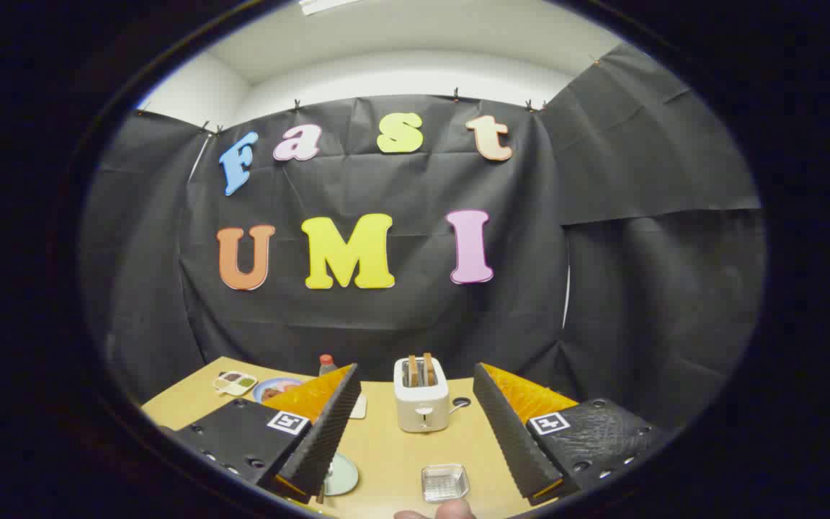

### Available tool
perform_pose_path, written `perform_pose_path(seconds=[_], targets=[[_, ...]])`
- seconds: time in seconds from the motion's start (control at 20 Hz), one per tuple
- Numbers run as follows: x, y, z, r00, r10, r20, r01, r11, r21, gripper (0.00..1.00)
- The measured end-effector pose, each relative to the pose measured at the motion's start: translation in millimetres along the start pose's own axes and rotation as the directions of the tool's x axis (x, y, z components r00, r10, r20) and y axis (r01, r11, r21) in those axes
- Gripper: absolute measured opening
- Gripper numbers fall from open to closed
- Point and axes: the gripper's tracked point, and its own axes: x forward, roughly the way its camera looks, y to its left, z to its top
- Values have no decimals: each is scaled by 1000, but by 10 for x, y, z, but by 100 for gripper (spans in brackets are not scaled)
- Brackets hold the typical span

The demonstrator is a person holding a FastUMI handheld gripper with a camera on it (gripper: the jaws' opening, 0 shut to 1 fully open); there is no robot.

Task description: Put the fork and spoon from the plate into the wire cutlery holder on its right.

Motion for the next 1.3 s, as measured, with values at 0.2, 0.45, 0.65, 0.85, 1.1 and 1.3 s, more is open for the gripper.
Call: perform_pose_path(seconds=[0.2,0.45,0.65,0.85,1.1,1.3], targets=[[-26,110,-11,999,26,-24,-25,999,23,95],[-44,157,40,1000,26,-18,-25,999,21,95],[-61,203,103,1000,30,-9,-30,1000,10,95],[-49,272,41,999,38,-29,-38,999,4,95],[-44,471,-82,996,66,-60,-67,998,-13,95],[7,728,-340,989,98,-110,-101,995,-21,95]])
